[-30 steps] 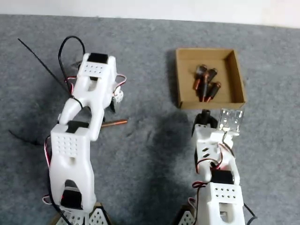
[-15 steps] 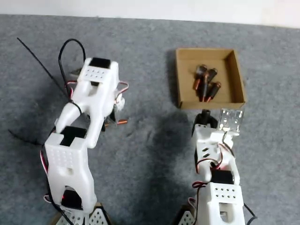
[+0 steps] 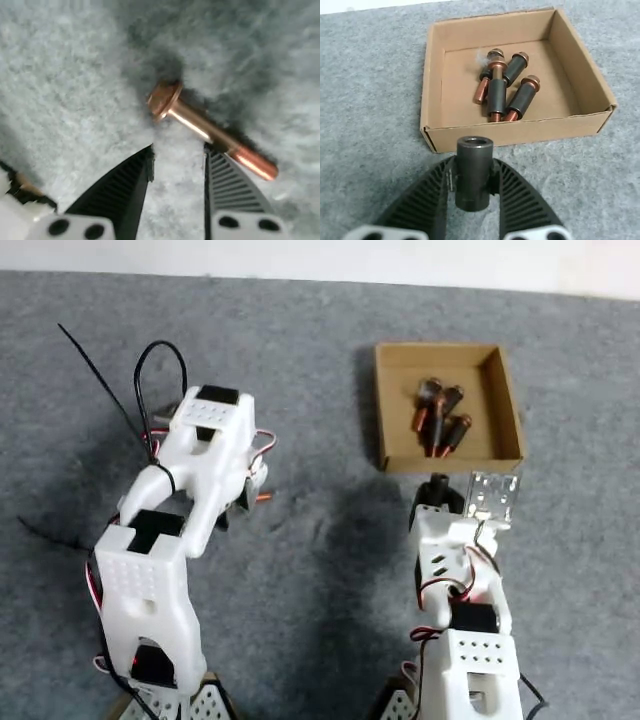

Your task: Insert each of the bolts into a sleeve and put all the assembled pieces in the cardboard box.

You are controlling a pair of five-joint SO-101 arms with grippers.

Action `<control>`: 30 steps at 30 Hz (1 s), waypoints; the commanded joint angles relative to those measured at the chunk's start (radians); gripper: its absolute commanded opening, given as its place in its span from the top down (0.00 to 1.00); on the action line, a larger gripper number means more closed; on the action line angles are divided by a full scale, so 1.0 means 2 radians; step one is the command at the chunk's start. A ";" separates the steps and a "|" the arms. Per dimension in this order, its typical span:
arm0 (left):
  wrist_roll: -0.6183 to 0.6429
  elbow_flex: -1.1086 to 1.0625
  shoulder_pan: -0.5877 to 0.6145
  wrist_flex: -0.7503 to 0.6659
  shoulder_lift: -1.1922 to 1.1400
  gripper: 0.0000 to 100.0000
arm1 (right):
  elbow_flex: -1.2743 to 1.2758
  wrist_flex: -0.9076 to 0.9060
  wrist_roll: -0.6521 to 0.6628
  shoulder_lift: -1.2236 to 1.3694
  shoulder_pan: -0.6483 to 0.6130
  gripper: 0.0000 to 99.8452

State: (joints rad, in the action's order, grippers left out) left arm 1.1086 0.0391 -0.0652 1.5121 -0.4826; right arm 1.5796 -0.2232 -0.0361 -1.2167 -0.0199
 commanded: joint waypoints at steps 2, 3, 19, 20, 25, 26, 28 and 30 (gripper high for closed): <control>0.006 0.003 -0.005 -0.044 0.031 0.84 | -0.007 0.013 0.005 -0.007 -0.007 1.00; 0.006 0.003 -0.003 -0.054 0.030 0.84 | -0.007 0.013 0.005 -0.007 -0.007 1.00; 0.018 0.017 -0.003 -0.064 0.077 0.84 | -0.007 0.013 0.045 -0.007 -0.030 1.00; 0.018 0.016 -0.001 -0.064 0.082 0.84 | -0.007 0.013 0.047 -0.007 -0.033 1.00; 0.020 0.015 0.015 -0.107 0.078 0.84 | -0.007 0.013 0.046 -0.008 -0.033 1.00; 0.020 0.015 0.021 -0.119 0.075 0.84 | -0.007 0.013 0.046 -0.008 -0.033 1.00; 0.020 0.014 0.032 -0.137 0.066 0.84 | -0.007 0.013 0.046 -0.008 -0.033 1.00; 0.020 0.014 0.036 -0.140 0.048 0.84 | -0.007 0.013 0.047 -0.008 -0.033 1.00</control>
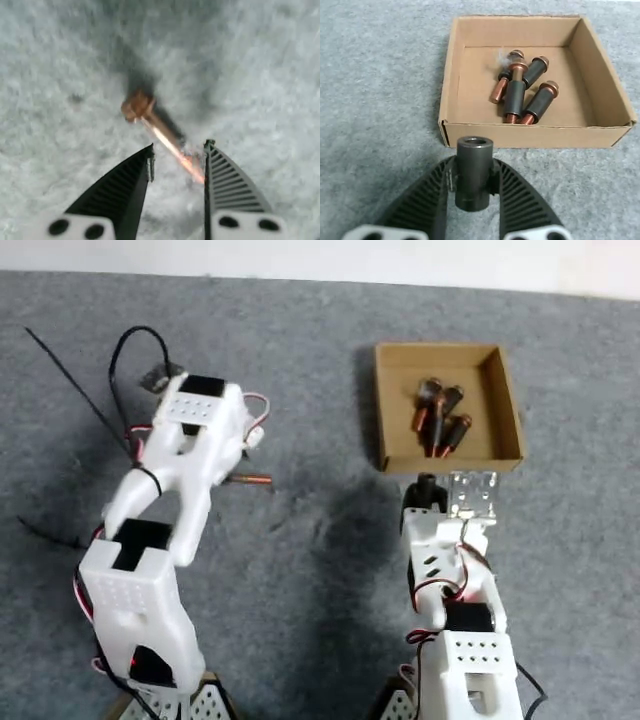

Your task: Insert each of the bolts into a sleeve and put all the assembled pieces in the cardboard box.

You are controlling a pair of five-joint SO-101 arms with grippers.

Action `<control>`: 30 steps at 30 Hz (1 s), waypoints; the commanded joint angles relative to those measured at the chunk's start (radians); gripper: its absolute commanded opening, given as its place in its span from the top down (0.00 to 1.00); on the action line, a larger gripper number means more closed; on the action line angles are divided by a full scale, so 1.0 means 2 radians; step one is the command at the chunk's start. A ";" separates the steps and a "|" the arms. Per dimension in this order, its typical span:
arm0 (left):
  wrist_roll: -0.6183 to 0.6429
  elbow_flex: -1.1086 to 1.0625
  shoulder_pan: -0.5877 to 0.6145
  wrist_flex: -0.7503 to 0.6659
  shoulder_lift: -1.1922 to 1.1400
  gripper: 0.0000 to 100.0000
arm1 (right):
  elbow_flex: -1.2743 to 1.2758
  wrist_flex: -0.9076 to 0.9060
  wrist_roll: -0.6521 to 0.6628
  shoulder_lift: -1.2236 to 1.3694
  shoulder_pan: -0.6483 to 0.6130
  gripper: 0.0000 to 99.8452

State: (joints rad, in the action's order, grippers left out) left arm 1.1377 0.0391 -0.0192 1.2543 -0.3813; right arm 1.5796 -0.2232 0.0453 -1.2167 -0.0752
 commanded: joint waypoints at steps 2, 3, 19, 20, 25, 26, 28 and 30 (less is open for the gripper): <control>0.005 0.014 0.013 -0.011 -0.025 0.84 | -0.007 0.013 0.006 -0.008 -0.005 1.00; 0.006 0.014 0.013 -0.011 -0.036 0.84 | -0.007 0.013 0.007 -0.008 -0.005 1.00; 0.038 -0.016 0.033 -0.068 -0.072 0.84 | -0.007 0.013 0.008 -0.008 -0.005 1.00; 0.038 -0.017 0.033 -0.069 -0.072 0.84 | -0.007 0.013 0.008 -0.008 -0.005 1.00; 0.037 -0.019 0.034 -0.070 -0.072 0.97 | -0.007 0.013 0.008 -0.008 -0.005 1.00; 0.036 -0.019 0.034 -0.068 -0.072 1.00 | -0.007 0.013 0.008 -0.008 -0.005 1.00; 0.035 -0.020 0.033 -0.068 -0.072 0.98 | -0.007 0.013 0.008 -0.008 -0.005 1.00; 0.035 -0.020 0.033 -0.068 -0.072 1.00 | -0.007 0.013 0.008 -0.008 -0.005 1.00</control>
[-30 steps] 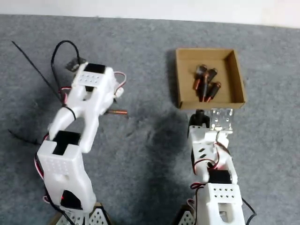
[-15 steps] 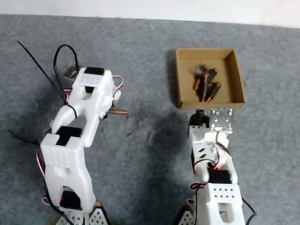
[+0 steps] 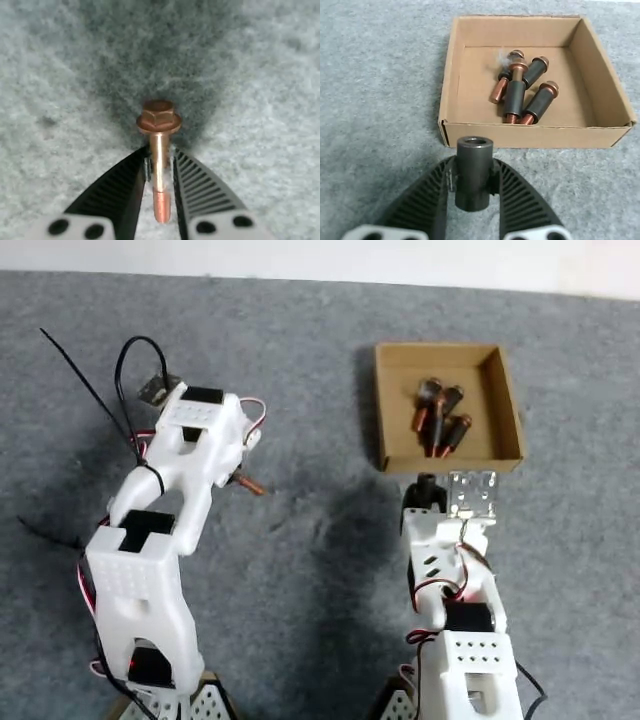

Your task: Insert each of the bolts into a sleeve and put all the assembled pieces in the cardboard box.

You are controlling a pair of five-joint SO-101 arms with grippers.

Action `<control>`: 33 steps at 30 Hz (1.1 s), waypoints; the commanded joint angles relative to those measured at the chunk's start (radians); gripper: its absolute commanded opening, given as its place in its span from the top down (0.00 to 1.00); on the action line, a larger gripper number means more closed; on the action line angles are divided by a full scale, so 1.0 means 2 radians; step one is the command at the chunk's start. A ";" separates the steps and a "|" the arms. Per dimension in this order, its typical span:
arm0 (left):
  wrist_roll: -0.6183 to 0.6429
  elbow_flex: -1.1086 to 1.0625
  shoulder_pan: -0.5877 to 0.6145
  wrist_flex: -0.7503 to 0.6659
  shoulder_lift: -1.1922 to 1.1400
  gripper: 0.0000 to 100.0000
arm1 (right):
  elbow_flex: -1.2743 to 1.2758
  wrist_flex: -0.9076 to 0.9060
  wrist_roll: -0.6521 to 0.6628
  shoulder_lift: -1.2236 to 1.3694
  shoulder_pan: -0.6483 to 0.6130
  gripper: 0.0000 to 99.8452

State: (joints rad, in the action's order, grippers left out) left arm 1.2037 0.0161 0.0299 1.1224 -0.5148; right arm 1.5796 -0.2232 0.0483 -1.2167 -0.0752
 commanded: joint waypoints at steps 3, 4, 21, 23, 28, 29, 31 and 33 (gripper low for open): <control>-0.016 -0.007 0.010 -0.003 -0.003 1.00 | -0.007 0.013 0.007 -0.009 -0.005 1.00; -0.031 -0.007 0.010 -0.005 -0.002 1.00 | -0.007 0.013 0.007 -0.009 -0.005 1.00; -0.107 -0.158 -0.059 -0.009 0.305 1.00 | -0.007 0.013 0.006 -0.010 -0.004 1.00; -0.107 -0.217 -0.073 -0.038 0.369 1.00 | -0.007 0.013 0.005 -0.010 -0.004 1.00; -0.168 -0.378 -0.087 -0.140 0.536 1.00 | -0.007 0.013 0.005 -0.010 -0.004 1.00; -0.185 -0.410 -0.086 -0.165 0.570 1.00 | -0.007 0.013 0.005 -0.010 -0.004 1.00; -0.208 -0.474 -0.085 -0.215 0.636 1.00 | -0.007 0.013 0.005 -0.010 -0.006 1.00; -0.221 -0.535 -0.086 -0.264 0.698 1.00 | -0.007 0.013 0.005 -0.010 -0.014 1.00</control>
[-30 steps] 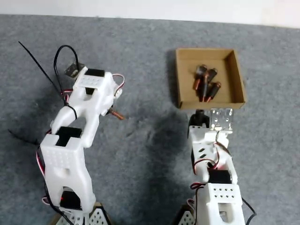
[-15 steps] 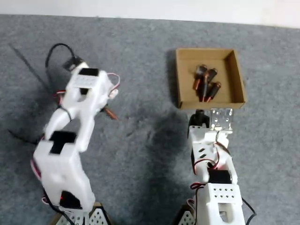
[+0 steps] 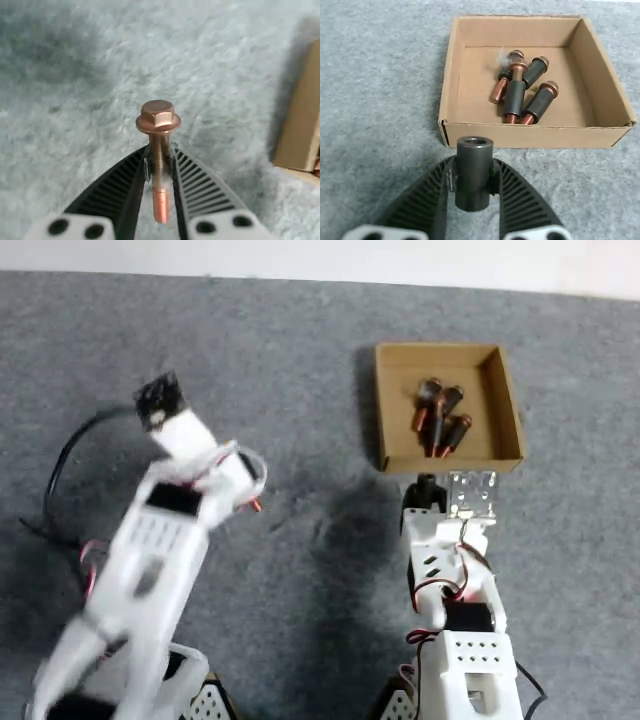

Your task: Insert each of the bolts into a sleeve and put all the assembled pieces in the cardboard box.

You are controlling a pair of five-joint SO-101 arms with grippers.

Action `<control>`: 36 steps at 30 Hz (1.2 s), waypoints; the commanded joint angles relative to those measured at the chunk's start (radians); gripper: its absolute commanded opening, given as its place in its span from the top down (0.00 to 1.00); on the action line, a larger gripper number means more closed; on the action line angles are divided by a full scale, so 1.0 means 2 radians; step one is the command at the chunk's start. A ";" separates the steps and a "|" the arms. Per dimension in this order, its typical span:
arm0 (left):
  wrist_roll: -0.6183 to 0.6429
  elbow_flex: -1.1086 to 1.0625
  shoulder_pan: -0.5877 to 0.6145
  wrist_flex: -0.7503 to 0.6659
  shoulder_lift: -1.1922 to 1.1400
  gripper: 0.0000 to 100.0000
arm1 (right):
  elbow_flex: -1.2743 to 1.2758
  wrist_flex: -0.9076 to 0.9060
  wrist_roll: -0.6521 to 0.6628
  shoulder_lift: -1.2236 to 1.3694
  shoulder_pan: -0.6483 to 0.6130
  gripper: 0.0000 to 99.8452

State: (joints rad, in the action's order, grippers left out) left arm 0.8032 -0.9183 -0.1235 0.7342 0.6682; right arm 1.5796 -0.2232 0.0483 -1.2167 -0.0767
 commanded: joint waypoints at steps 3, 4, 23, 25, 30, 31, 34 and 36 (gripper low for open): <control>-0.045 -0.138 -0.012 -0.127 0.194 1.00 | -0.007 0.011 0.007 -0.010 -0.026 1.00; -0.052 -0.157 -0.011 -0.141 0.221 1.00 | -0.006 0.011 0.007 -0.010 -0.026 1.00; -0.071 -0.359 -0.040 -0.230 0.578 1.00 | -0.006 0.009 0.007 -0.010 -0.070 1.00; -0.070 -0.359 -0.039 -0.249 0.570 1.00 | -0.006 0.009 0.008 -0.010 -0.070 1.00; -0.069 -0.359 -0.040 -0.280 0.570 1.00 | -0.010 0.010 0.008 -0.010 -0.119 1.00; -0.069 -0.359 -0.040 -0.284 0.570 1.00 | -0.011 0.010 0.008 -0.010 -0.134 1.00; -0.068 -0.358 -0.041 -0.307 0.570 1.00 | -0.013 0.013 0.021 -0.011 -0.173 1.00; -0.068 -0.354 -0.059 -0.313 0.570 1.00 | -0.025 0.013 0.063 -0.023 -0.196 1.00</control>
State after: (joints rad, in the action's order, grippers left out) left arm 0.6636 -1.6487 -0.1864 0.1496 1.7975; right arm 1.5796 -0.2232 0.0882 -1.2167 -0.4051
